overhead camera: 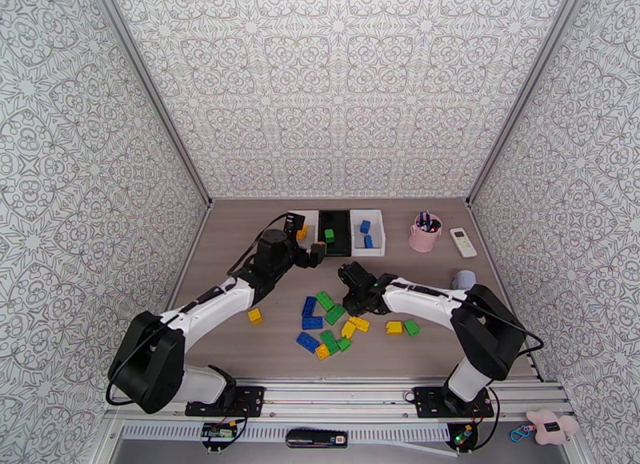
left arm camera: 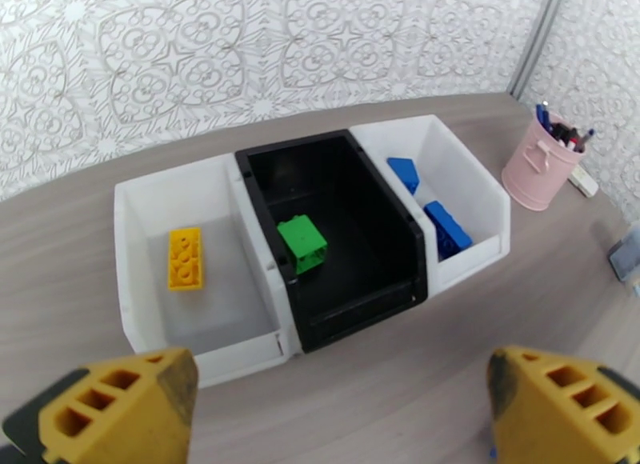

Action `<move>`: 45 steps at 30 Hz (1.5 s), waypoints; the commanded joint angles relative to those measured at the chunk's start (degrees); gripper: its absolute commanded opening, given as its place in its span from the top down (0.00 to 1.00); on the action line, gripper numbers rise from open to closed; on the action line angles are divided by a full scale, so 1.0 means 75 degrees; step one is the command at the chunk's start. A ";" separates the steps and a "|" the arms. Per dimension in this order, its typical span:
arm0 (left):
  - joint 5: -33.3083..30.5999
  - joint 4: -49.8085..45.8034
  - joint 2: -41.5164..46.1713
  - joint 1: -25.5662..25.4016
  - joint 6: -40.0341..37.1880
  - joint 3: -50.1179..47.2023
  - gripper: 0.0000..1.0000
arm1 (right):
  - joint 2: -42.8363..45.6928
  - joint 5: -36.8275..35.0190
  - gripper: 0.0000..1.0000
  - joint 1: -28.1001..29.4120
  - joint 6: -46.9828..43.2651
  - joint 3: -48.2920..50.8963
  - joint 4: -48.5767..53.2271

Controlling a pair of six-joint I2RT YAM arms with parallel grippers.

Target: Sort the legos into containers by color

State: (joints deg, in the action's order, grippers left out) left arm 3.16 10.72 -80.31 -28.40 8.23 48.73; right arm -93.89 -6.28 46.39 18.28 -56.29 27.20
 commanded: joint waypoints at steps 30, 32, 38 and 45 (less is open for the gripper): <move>0.2473 -0.0449 0.0046 -0.0797 -0.1925 0.0094 0.00 | -0.1845 0.0636 0.73 -0.3147 0.0245 -0.2623 -0.1825; 0.2523 -0.0502 0.0010 -0.0798 -0.1923 0.0157 0.00 | -0.2261 0.0724 0.73 -0.3197 0.0153 -0.2977 -0.1809; 0.2537 -0.0622 0.0095 -0.0742 -0.1931 0.0184 0.00 | -0.3269 0.0865 0.69 -0.3256 -0.0155 -0.4177 -0.1300; 0.2518 -0.0666 0.0301 -0.0600 -0.1922 0.0002 0.00 | -0.2696 0.0655 0.44 -0.3256 -0.0320 -0.4003 -0.1295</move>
State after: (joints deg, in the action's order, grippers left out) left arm 21.23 7.01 -79.50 -33.52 -5.19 48.71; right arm -117.93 -0.86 22.26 16.67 -86.43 16.60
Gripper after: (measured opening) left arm 0.996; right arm 0.547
